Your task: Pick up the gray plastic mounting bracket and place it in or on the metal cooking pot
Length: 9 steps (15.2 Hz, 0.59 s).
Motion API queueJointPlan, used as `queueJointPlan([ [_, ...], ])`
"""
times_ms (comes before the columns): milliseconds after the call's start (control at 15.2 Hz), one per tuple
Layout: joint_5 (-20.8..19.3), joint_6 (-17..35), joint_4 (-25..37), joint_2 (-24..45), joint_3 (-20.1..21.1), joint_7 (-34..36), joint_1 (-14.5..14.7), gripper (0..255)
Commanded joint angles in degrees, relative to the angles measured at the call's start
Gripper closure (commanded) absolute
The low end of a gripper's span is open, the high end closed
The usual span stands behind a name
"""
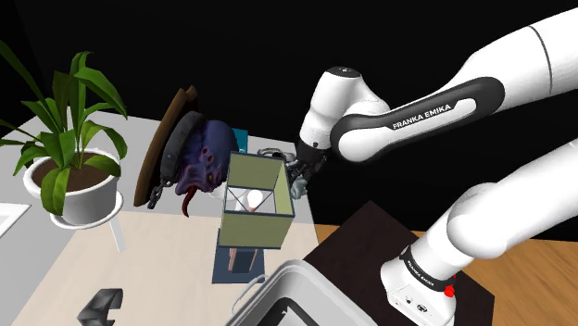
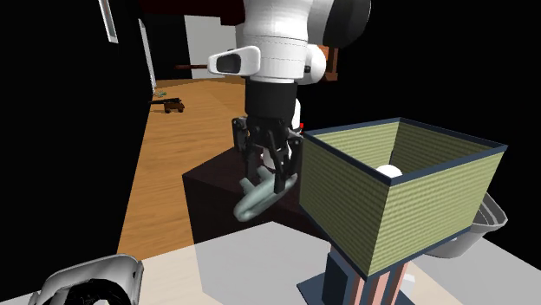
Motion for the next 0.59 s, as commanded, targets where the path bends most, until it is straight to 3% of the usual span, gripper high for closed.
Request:
queueJointPlan([
  [0, 0.7, -2.2, 0.7, -1.6, -0.6, -0.9, 0.3, 255],
  [264, 1.5, -5.4, 1.9, -3.7, -1.2, -1.7, 0.7, 255],
  [528, 5.3, -7.0, -1.3, -8.7, 1.6, 2.1, 5.0, 255],
])
